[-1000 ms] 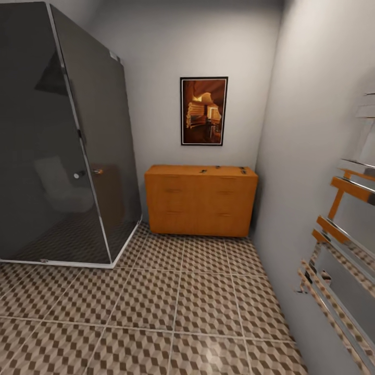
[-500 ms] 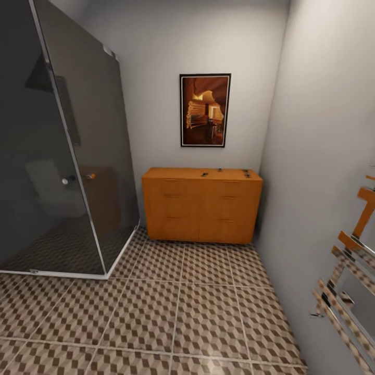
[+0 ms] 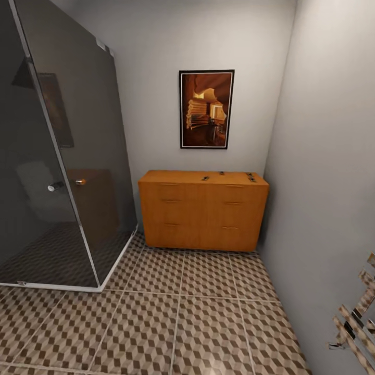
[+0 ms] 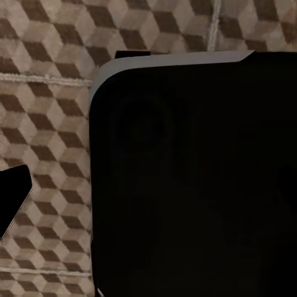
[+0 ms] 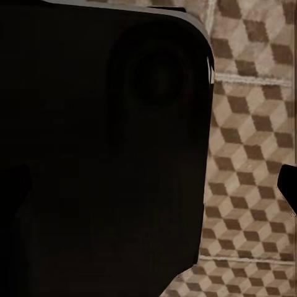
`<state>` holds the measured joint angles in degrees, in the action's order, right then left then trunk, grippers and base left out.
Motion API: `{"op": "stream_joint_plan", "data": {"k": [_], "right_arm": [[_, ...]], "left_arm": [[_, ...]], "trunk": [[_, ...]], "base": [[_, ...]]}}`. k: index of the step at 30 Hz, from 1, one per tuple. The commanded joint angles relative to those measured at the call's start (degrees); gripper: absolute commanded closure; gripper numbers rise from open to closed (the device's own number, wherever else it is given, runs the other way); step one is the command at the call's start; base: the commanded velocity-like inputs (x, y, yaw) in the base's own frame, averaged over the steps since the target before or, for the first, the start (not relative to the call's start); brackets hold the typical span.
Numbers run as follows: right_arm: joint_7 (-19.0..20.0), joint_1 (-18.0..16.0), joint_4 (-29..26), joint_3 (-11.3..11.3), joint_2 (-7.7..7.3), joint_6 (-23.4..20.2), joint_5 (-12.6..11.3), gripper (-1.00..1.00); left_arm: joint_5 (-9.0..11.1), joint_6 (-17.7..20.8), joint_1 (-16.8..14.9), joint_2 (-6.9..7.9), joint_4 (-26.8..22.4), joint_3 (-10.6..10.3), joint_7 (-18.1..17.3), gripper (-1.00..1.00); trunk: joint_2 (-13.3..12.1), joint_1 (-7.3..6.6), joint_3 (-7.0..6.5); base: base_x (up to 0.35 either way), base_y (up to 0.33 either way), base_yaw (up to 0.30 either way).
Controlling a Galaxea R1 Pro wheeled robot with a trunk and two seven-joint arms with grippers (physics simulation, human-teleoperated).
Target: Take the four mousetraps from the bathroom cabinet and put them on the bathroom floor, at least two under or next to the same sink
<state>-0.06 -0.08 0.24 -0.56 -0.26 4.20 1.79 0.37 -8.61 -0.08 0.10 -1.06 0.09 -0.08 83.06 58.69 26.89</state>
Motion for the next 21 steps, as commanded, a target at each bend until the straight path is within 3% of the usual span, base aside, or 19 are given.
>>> {"op": "stream_joint_plan", "data": {"k": [1, 21], "right_arm": [[0.02, -0.01, 0.03, -0.07, -0.01, 0.21, 0.20, -1.00], [0.02, -0.01, 0.03, -0.06, 0.02, -0.29, 0.23, -1.00]], "left_arm": [[0.03, -0.05, -0.01, 0.00, 0.00, 0.00, -0.01, -1.00], [-0.01, 0.51, -0.01, -0.02, 0.00, 0.00, -0.01, -1.00]], "trunk": [[0.02, 0.03, 0.04], [0.02, 0.03, 0.04]], "base": [[0.324, 0.000, 0.000], [0.324, 0.000, 0.000]]}}
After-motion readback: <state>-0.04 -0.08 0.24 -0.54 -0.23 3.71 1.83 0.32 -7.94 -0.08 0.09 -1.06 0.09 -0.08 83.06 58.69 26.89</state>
